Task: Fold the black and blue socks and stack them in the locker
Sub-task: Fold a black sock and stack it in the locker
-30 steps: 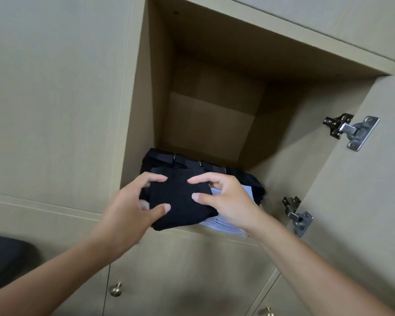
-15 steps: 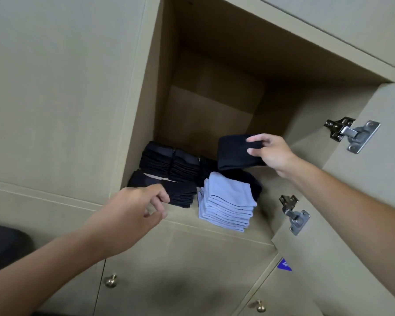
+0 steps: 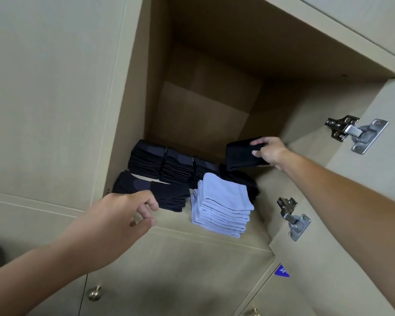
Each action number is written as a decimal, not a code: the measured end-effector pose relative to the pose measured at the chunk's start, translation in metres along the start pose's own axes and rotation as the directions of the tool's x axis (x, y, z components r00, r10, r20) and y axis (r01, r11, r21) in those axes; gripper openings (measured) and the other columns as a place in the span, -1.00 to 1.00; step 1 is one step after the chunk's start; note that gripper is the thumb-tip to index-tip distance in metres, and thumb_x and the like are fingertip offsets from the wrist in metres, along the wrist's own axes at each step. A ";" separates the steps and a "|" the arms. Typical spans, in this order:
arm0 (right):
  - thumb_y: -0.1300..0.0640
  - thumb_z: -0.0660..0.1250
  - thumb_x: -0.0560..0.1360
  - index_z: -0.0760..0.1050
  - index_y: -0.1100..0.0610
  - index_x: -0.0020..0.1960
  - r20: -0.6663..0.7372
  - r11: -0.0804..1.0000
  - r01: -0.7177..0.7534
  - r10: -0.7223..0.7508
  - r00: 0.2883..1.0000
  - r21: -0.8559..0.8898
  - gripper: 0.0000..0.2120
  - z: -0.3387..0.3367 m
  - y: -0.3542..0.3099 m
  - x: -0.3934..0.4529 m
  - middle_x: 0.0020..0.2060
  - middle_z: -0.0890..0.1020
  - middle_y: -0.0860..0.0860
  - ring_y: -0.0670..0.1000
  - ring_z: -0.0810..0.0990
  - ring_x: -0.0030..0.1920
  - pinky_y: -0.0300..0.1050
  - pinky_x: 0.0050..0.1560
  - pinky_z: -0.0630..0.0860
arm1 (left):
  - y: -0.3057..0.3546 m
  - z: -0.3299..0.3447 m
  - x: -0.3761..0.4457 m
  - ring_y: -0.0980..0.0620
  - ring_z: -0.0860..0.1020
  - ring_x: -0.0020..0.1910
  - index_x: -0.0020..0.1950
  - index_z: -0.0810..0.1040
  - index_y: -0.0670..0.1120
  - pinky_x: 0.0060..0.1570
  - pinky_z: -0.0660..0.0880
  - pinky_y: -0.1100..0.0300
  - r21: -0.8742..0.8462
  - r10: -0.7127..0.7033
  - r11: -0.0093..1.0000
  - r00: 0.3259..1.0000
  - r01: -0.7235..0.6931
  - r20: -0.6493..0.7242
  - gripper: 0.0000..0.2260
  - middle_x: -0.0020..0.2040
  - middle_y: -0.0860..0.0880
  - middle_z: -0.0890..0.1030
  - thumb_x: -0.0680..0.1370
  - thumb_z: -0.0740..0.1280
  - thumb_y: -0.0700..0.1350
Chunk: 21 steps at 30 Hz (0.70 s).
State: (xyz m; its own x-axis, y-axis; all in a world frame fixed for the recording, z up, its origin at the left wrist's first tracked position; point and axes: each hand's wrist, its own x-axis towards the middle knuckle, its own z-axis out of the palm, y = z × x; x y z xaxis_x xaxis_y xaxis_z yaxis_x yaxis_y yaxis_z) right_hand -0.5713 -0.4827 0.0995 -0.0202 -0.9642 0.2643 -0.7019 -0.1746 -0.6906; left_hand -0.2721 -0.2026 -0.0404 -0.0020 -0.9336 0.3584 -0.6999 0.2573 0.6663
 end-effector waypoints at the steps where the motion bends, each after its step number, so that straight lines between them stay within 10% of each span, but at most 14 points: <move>1: 0.42 0.39 0.53 0.61 0.16 0.16 0.008 1.000 -0.015 0.015 1.000 0.005 -0.73 0.001 0.002 0.003 0.01 0.56 0.14 0.09 0.54 0.00 -0.15 -0.16 0.51 | -0.001 0.001 0.001 0.28 0.59 -0.19 -0.01 0.50 0.22 -0.19 0.47 0.30 0.000 0.000 1.000 1.000 0.000 0.004 -0.88 -0.01 0.45 0.56 0.58 0.39 0.00; 6: 0.43 0.34 0.56 0.60 0.16 0.19 0.123 0.995 -0.097 0.095 0.988 0.008 -0.72 0.005 0.008 0.009 0.08 0.57 0.16 0.12 0.55 0.04 -0.13 -0.29 0.57 | -0.005 0.006 0.001 0.35 0.54 -0.07 0.00 0.49 0.25 -0.17 0.45 0.33 0.054 -0.005 0.999 0.999 0.003 0.032 -0.90 0.03 0.52 0.51 0.58 0.38 0.06; 21: 0.40 0.40 0.54 0.60 0.22 0.26 0.201 0.934 -0.043 0.121 0.972 -0.356 -0.68 0.027 0.039 0.025 0.37 0.49 0.16 0.16 0.46 0.39 -0.16 0.18 0.39 | -0.011 0.011 0.000 0.30 0.58 -0.18 -0.01 0.49 0.27 -0.17 0.49 0.32 0.072 -0.037 0.997 0.995 0.031 0.089 -0.90 0.03 0.52 0.51 0.56 0.40 0.10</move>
State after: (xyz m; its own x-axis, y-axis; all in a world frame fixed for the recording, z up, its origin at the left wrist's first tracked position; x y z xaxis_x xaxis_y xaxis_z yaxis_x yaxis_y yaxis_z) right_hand -0.5794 -0.5189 0.0609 0.0380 -0.9985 0.0381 -0.9077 -0.0505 -0.4166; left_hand -0.2719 -0.2086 -0.0549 -0.0398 -0.9610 0.2737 -0.7489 0.2100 0.6285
